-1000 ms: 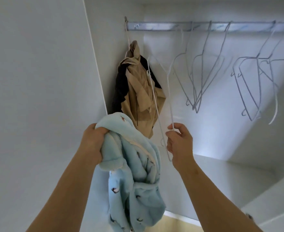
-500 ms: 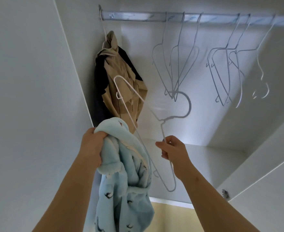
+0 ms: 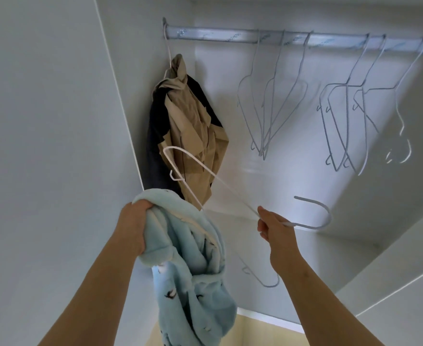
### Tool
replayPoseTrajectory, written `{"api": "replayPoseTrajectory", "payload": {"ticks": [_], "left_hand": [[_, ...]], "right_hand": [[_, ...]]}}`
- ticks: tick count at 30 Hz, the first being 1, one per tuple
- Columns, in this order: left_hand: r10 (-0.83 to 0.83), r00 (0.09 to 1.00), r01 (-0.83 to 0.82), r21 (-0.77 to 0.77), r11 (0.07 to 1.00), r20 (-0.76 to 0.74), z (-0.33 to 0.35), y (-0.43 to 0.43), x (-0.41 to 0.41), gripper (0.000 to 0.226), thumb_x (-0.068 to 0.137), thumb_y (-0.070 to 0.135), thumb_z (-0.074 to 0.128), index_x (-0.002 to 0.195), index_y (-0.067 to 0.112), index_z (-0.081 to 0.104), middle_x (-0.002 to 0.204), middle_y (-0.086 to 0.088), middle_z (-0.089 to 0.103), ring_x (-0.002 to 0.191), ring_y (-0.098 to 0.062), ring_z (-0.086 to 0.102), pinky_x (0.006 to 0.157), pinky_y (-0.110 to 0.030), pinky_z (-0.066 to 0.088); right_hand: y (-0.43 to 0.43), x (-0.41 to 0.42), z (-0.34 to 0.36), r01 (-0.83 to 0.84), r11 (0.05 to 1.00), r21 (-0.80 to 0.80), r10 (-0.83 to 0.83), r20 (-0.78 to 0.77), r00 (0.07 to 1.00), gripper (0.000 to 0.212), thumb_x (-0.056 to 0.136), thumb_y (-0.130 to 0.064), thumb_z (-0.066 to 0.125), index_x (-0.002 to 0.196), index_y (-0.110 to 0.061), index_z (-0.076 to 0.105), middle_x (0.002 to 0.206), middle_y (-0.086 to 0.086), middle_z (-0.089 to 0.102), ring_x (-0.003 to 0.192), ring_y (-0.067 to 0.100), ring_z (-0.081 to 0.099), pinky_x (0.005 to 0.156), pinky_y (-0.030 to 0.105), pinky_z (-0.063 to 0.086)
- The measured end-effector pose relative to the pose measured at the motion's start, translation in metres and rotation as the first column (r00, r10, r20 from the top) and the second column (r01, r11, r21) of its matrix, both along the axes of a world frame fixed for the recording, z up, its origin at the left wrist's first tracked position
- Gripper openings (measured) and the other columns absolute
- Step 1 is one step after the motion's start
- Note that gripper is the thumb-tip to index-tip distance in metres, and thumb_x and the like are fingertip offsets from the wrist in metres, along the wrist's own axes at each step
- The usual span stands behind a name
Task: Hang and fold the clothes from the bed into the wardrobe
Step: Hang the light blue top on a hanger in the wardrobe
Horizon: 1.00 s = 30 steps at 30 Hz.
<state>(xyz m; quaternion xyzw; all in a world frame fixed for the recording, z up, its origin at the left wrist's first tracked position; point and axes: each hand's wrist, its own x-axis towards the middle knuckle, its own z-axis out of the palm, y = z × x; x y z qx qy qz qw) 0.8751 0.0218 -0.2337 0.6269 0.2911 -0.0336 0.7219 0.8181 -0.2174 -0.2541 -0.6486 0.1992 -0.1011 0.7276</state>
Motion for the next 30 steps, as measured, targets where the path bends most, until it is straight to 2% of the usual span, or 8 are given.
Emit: {"api": "replayPoseTrajectory", "payload": {"ticks": [2, 6, 9, 12, 16, 18, 23, 30], "left_hand": [[0.026, 0.999, -0.027, -0.026, 0.999, -0.040, 0.001, 0.007, -0.001, 0.041, 0.083, 0.033, 0.063, 0.116, 0.009, 0.057, 0.111, -0.015, 0.060, 0.105, -0.034, 0.056, 0.096, -0.052, 0.044], [0.038, 0.998, -0.039, -0.022, 0.999, -0.042, 0.005, 0.017, 0.000, 0.020, 0.082, 0.031, 0.065, 0.086, 0.012, 0.059, 0.099, -0.014, 0.061, 0.095, -0.032, 0.057, 0.096, -0.051, 0.044], [0.007, 1.000, -0.006, 0.104, 0.995, -0.003, 0.008, 0.020, 0.005, 0.024, 0.082, 0.031, 0.063, 0.098, 0.014, 0.056, 0.099, -0.013, 0.059, 0.091, -0.033, 0.056, 0.089, -0.050, 0.047], [-0.057, 0.996, 0.035, 0.281, 0.959, 0.073, 0.010, 0.022, 0.008, 0.022, 0.083, 0.029, 0.061, 0.100, 0.019, 0.054, 0.094, -0.011, 0.058, 0.086, -0.032, 0.055, 0.080, -0.046, 0.048], [-0.271, 0.946, 0.090, 0.658, 0.747, 0.178, 0.012, 0.014, 0.007, 0.010, 0.083, 0.024, 0.057, 0.092, 0.029, 0.054, 0.083, 0.004, 0.059, 0.074, -0.014, 0.053, 0.059, -0.028, 0.038], [-0.375, 0.908, 0.122, 0.741, 0.661, 0.185, 0.016, 0.004, 0.006, 0.012, 0.084, 0.022, 0.057, 0.091, 0.032, 0.054, 0.080, 0.011, 0.056, 0.073, -0.006, 0.049, 0.056, -0.023, 0.033], [-0.536, 0.817, 0.250, 0.707, 0.662, 0.213, 0.027, -0.024, -0.002, 0.014, 0.087, 0.021, 0.056, 0.097, 0.030, 0.054, 0.083, 0.012, 0.055, 0.077, -0.004, 0.049, 0.061, -0.020, 0.034], [-0.557, 0.802, 0.444, 0.411, 0.796, 0.213, 0.027, -0.066, -0.021, 0.013, 0.087, 0.025, 0.059, 0.085, 0.033, 0.049, 0.083, 0.009, 0.053, 0.076, -0.005, 0.050, 0.057, -0.015, 0.036]], "right_hand": [[-0.002, 0.000, -0.001, -0.004, 1.000, 0.031, 0.004, -0.003, 1.000, 0.056, 0.091, -0.018, 0.056, 0.038, -0.022, 0.040, 0.036, -0.011, 0.035, 0.036, 0.003, 0.035, 0.057, 0.020, 0.036], [-0.007, 0.001, -0.002, -0.024, 1.000, 0.001, 0.024, -0.024, 0.999, 0.047, 0.091, -0.009, 0.056, 0.050, -0.018, 0.036, 0.031, -0.014, 0.035, 0.028, 0.001, 0.034, 0.038, 0.009, 0.036], [-0.010, 0.002, 0.000, -0.070, 0.991, -0.115, 0.055, -0.129, 0.990, 0.064, 0.086, -0.006, 0.058, 0.031, -0.023, 0.031, 0.032, -0.013, 0.024, 0.028, 0.005, 0.024, 0.035, 0.011, 0.026], [-0.014, 0.004, 0.002, -0.101, 0.969, -0.226, 0.057, -0.196, 0.979, 0.059, 0.082, -0.006, 0.058, 0.036, -0.023, 0.026, 0.034, -0.011, 0.020, 0.029, 0.006, 0.017, 0.033, 0.013, 0.019], [-0.012, 0.008, 0.003, -0.173, 0.936, -0.307, 0.109, -0.215, 0.971, 0.061, 0.082, -0.013, 0.061, 0.034, -0.022, 0.023, 0.037, -0.010, 0.020, 0.034, 0.005, 0.015, 0.042, 0.020, 0.017], [-0.007, 0.011, 0.004, -0.186, 0.935, -0.302, 0.125, -0.209, 0.970, 0.062, 0.084, -0.019, 0.063, 0.037, -0.023, 0.023, 0.037, -0.010, 0.021, 0.033, 0.006, 0.017, 0.046, 0.023, 0.018], [0.013, 0.021, 0.009, -0.224, 0.937, -0.270, 0.165, -0.224, 0.960, 0.055, 0.087, -0.024, 0.060, 0.043, -0.021, 0.027, 0.038, -0.008, 0.025, 0.037, 0.007, 0.021, 0.050, 0.025, 0.023], [0.042, 0.030, 0.019, -0.235, 0.953, -0.192, 0.211, -0.138, 0.968, 0.045, 0.088, -0.014, 0.044, 0.043, -0.018, 0.037, 0.036, -0.009, 0.035, 0.038, 0.007, 0.028, 0.048, 0.021, 0.027]]}}
